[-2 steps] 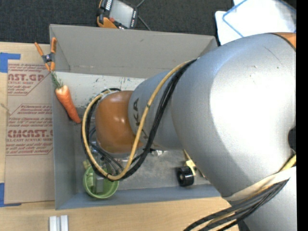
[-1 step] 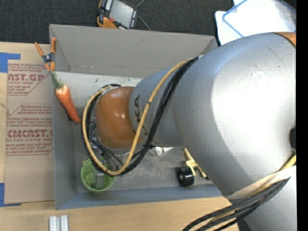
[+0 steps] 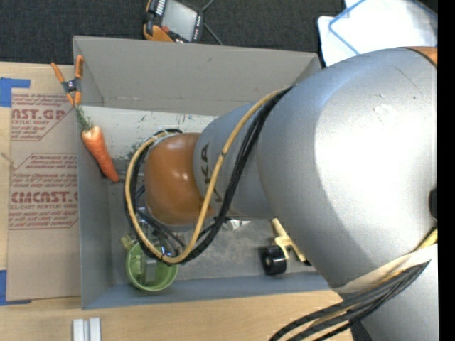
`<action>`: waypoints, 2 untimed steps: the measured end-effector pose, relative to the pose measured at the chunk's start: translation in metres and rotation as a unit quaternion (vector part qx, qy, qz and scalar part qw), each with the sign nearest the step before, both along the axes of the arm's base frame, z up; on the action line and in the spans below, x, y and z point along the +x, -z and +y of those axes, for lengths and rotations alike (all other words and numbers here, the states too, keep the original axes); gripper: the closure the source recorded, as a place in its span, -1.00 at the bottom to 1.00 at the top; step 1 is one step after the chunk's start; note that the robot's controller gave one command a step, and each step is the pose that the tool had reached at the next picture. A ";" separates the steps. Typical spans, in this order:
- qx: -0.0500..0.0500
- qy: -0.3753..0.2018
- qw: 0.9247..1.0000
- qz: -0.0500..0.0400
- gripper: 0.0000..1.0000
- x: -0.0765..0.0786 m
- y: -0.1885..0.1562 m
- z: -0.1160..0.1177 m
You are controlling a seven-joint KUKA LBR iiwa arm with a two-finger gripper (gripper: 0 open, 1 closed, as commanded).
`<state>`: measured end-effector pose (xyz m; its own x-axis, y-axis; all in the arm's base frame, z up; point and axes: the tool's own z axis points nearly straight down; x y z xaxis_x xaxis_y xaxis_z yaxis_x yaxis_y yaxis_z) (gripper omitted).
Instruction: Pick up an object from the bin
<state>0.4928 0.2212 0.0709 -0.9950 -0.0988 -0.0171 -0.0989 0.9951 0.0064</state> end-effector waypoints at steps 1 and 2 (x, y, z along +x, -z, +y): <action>0.000 0.006 1.000 0.001 -1.00 0.003 0.001 -0.004; 0.001 -0.011 1.000 -0.006 -1.00 -0.005 -0.003 -0.013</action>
Offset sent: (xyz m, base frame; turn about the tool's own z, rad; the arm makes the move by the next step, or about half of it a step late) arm -0.0086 -0.0150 0.0017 -0.0259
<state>0.4877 0.2077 0.0737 -0.9923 -0.1203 -0.0284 -0.1206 0.9927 0.0081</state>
